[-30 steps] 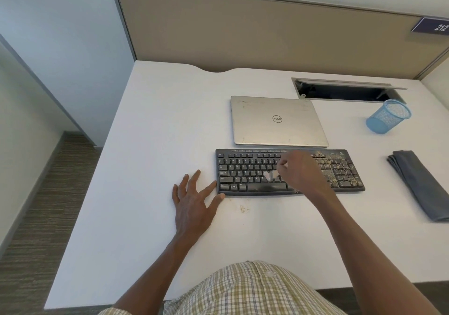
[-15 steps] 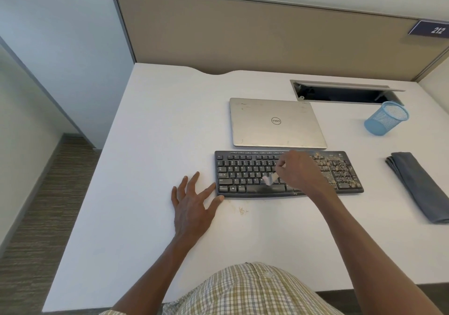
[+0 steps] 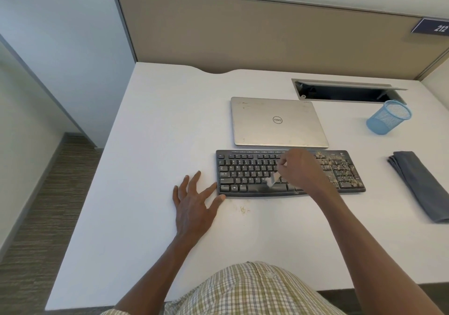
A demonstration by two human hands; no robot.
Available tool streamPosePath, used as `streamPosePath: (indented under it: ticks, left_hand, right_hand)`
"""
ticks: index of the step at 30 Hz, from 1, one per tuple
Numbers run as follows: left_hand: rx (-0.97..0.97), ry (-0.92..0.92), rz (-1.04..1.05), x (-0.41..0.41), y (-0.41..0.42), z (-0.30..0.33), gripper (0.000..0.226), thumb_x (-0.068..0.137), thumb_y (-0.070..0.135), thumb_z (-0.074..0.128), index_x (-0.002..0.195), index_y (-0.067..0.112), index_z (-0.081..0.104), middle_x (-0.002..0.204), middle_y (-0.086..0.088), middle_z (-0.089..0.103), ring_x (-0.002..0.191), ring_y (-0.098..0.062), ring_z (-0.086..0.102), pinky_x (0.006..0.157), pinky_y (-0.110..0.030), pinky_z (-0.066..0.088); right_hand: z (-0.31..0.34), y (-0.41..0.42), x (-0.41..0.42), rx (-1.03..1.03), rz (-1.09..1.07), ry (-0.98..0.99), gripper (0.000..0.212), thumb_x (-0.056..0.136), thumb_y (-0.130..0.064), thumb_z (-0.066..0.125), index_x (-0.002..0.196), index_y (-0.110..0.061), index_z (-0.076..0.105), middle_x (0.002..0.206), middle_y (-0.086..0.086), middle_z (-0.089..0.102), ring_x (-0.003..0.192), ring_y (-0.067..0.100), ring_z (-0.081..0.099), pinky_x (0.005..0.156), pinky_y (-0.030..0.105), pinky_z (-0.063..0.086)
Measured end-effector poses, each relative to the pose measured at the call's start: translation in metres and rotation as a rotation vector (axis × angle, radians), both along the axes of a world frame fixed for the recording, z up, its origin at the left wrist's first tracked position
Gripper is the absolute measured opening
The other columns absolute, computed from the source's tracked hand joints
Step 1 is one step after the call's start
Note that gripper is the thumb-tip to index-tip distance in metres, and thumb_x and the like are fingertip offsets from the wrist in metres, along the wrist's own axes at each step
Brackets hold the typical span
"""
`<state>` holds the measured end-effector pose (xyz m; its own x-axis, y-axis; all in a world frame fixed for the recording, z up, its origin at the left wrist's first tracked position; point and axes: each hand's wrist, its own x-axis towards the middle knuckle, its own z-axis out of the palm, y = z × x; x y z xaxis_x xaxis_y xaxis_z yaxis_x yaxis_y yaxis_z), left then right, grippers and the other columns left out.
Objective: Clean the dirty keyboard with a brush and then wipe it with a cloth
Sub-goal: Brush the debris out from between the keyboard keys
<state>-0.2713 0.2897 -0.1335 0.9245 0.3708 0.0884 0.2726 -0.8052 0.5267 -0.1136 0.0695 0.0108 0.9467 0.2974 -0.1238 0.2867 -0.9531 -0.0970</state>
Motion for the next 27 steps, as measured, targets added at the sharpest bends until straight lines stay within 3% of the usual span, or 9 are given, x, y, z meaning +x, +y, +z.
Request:
streamPosePath:
  ticks: [7, 12, 14, 19, 23, 27]
  left_hand:
    - [-0.003, -0.006, 0.001, 0.0, 0.0, -0.001, 0.052, 0.092, 0.073, 0.043, 0.13, 0.046, 0.066, 0.162, -0.001, 0.036, 0.153, -0.027, 0.019, 0.124, -0.054, 0.01]
    - [-0.001, -0.006, 0.0, 0.0, -0.001, -0.001, 0.054, 0.092, 0.073, 0.042, 0.131, 0.045, 0.065, 0.162, 0.0, 0.035, 0.153, -0.027, 0.018, 0.124, -0.053, 0.009]
    - [-0.005, -0.009, 0.002, 0.0, 0.0, -0.001, 0.054, 0.092, 0.074, 0.042, 0.131, 0.046, 0.065, 0.162, 0.0, 0.035, 0.153, -0.026, 0.018, 0.124, -0.053, 0.009]
    - [-0.009, -0.011, 0.006, 0.0, -0.001, 0.0, 0.058, 0.09, 0.076, 0.038, 0.131, 0.045, 0.065, 0.162, -0.001, 0.036, 0.153, -0.027, 0.019, 0.124, -0.053, 0.009]
    - [-0.013, -0.01, 0.007, 0.0, -0.001, 0.001, 0.058, 0.09, 0.076, 0.038, 0.131, 0.044, 0.065, 0.162, -0.001, 0.036, 0.153, -0.027, 0.018, 0.124, -0.053, 0.009]
    - [-0.015, -0.009, 0.006, 0.0, -0.001, 0.001, 0.057, 0.091, 0.075, 0.04, 0.131, 0.044, 0.066, 0.162, -0.001, 0.036, 0.153, -0.027, 0.019, 0.124, -0.055, 0.011]
  right_hand:
    - [0.001, -0.001, 0.0, 0.004, 0.013, 0.006, 0.026, 0.09, -0.018, 0.046, 0.079, -0.013, 0.069, 0.08, 0.003, 0.073, 0.064, 0.017, 0.067, 0.059, 0.031, 0.059]
    - [0.0, -0.001, -0.001, -0.019, 0.019, 0.019, 0.026, 0.091, -0.015, 0.048, 0.082, -0.013, 0.072, 0.078, 0.004, 0.073, 0.061, 0.015, 0.065, 0.053, 0.027, 0.056]
    - [0.001, -0.004, 0.003, -0.004, 0.012, 0.055, 0.025, 0.087, -0.012, 0.049, 0.08, -0.011, 0.073, 0.076, 0.005, 0.073, 0.056, 0.016, 0.063, 0.05, 0.027, 0.052]
    - [0.006, -0.012, 0.005, 0.06, -0.106, -0.089, 0.023, 0.091, -0.015, 0.05, 0.083, -0.013, 0.072, 0.079, 0.005, 0.072, 0.06, 0.019, 0.061, 0.046, 0.022, 0.039]
    - [0.0, -0.012, -0.004, 0.101, -0.104, -0.051, 0.022, 0.091, -0.014, 0.052, 0.084, -0.016, 0.073, 0.081, 0.004, 0.073, 0.066, 0.02, 0.064, 0.059, 0.027, 0.052]
    - [0.004, -0.015, -0.005, 0.034, -0.099, -0.027, 0.027, 0.088, -0.013, 0.046, 0.078, -0.013, 0.071, 0.077, 0.004, 0.072, 0.067, 0.022, 0.067, 0.057, 0.029, 0.055]
